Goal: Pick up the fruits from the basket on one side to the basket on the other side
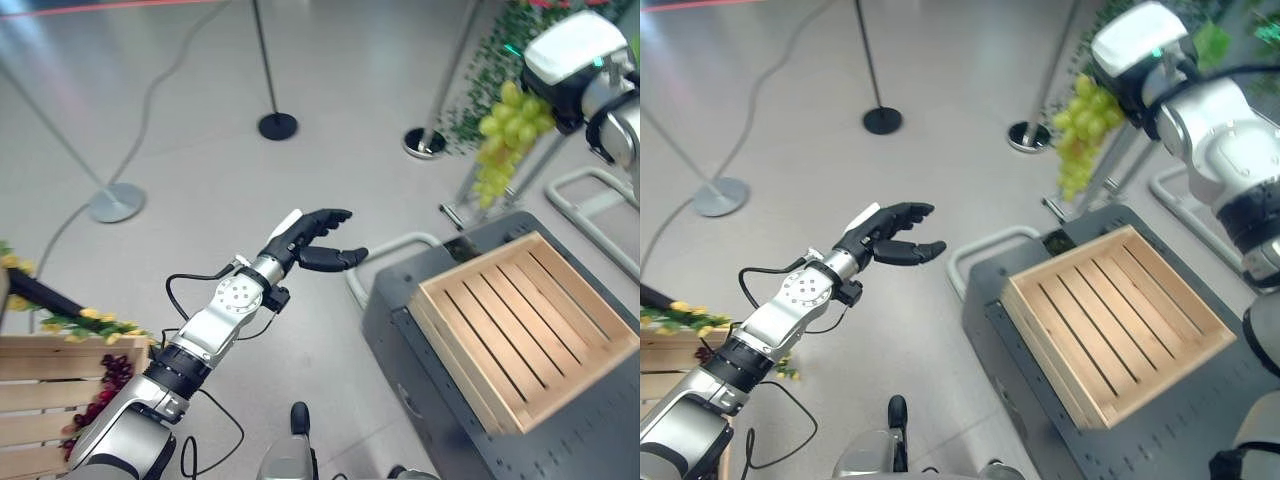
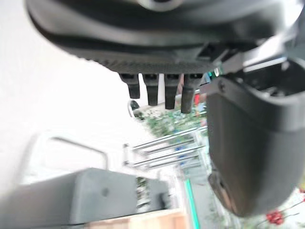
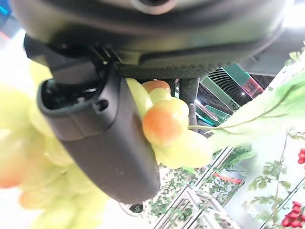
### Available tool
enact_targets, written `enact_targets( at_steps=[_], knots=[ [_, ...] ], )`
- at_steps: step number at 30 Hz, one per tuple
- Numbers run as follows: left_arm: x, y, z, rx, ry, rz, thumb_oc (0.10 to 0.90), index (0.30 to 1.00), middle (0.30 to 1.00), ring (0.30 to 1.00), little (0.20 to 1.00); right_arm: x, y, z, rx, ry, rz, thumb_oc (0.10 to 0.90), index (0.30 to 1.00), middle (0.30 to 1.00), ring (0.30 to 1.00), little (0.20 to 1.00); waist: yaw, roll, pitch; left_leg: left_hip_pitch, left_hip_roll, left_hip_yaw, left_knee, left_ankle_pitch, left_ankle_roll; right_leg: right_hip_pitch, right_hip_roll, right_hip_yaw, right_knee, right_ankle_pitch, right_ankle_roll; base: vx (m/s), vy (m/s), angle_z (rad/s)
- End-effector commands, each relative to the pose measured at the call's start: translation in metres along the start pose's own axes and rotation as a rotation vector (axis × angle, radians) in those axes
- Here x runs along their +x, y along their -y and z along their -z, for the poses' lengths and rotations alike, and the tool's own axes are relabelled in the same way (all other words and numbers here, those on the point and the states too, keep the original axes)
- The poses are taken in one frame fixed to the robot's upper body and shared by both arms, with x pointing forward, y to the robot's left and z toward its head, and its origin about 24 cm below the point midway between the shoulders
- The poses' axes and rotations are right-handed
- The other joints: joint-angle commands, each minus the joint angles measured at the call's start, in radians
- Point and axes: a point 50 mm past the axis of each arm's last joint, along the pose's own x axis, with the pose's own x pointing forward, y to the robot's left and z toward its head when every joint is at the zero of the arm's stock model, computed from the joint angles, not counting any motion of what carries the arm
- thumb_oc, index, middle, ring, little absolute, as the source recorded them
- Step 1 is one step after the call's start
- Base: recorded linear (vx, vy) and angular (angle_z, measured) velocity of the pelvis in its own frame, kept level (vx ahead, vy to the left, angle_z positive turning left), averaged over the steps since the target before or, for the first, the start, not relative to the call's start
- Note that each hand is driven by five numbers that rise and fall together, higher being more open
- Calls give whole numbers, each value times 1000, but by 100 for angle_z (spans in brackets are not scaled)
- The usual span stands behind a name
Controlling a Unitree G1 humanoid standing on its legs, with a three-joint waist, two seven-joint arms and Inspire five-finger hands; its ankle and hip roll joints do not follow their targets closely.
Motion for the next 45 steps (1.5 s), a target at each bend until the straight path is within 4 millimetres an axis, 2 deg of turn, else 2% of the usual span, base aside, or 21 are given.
enact_targets(
  at_steps=[1, 2, 3, 5, 7, 10, 12, 16, 22, 28, 36, 45],
  knots=[
    [-1, -22, -39, -81, 218, -62, 800, 900, 900, 900, 900, -10, 42, 35, -21, -157, 215, 400, 300, 300, 300, 300, -18, -62, -119, 125, -4, -23, -7, -92, -70, -118, 135, 200, -87, 251, 8, 87, -335, 96],
    [1, -19, -39, -111, 225, -47, 800, 900, 900, 900, 900, -12, 44, 37, -37, -161, 212, 400, 300, 300, 300, 300, -38, -74, -121, 130, -2, -51, -16, -93, -76, -116, 144, 247, -234, 249, -3, 96, -459, 112],
    [8, -18, -48, -126, 244, -34, 800, 900, 900, 900, 900, -10, 44, 40, -45, -165, 227, 400, 300, 300, 300, 300, -58, -78, -121, 140, 22, -68, -36, -106, -86, -88, 142, 277, -420, 230, -16, 59, -353, 79],
    [13, -20, -53, -163, 247, -41, 800, 900, 900, 900, 900, -8, 44, 40, -33, -154, 253, 400, 300, 300, 300, 300, -62, -79, -123, 138, 36, -67, -50, -105, -90, -62, 170, 289, -441, 203, -25, 13, -222, 93],
    [22, -16, -58, -194, 244, -38, 800, 900, 900, 900, 900, -6, 50, 37, -55, -132, 264, 400, 300, 300, 300, 300, -62, -82, -136, 127, 47, -64, -53, -93, -110, -21, 180, 267, -489, 185, -32, 63, -169, 111],
    [28, -12, -65, -244, 252, -32, 800, 900, 900, 900, 900, 0, 73, 32, -87, -92, 268, 400, 300, 300, 300, 300, -55, -96, -165, 107, 70, -27, -36, -83, -136, 38, 184, 238, -581, 189, -44, 84, -110, 34],
    [30, -11, -70, -271, 262, -41, 800, 900, 900, 900, 900, 3, 81, 27, -100, -72, 268, 400, 300, 300, 300, 300, -45, -100, -180, 96, 70, -28, -33, -83, -144, 59, 188, 226, -625, 197, -47, 49, -54, -17],
    [35, -12, -78, -303, 253, -27, 800, 900, 900, 900, 900, 8, 94, 13, -123, -27, 269, 400, 300, 300, 300, 300, -35, -94, -196, 99, 72, -33, -54, -77, -155, 79, 184, 204, -642, 191, -50, 36, -1, -6],
    [46, -12, -90, -312, 227, 15, 800, 900, 900, 900, 900, 14, 106, -6, -130, 24, 280, 400, 300, 300, 300, 300, -37, -86, -217, 114, 72, -41, -73, -79, -161, 92, 180, 199, -649, 182, -49, 58, 26, 4],
    [52, -21, -105, -331, 248, -20, 800, 900, 900, 900, 900, 17, 118, -25, -133, 75, 292, 400, 300, 300, 300, 300, -37, -84, -232, 125, 71, -42, -80, -85, -162, 101, 177, 203, -657, 179, -45, 42, 16, -3],
    [50, -36, -129, -295, 309, -80, 800, 900, 900, 900, 900, 16, 132, -36, -129, 110, 313, 400, 300, 300, 300, 300, -32, -83, -242, 127, 76, -42, -80, -88, -164, 108, 177, 202, -661, 173, -46, 4, 1, 0],
    [53, -38, -134, -232, 304, -67, 800, 900, 900, 900, 900, 16, 143, -46, -124, 146, 337, 400, 300, 300, 300, 300, -30, -82, -251, 129, 77, -52, -80, -92, -165, 115, 180, 205, -667, 168, -46, 0, 0, 0]
  ],
)
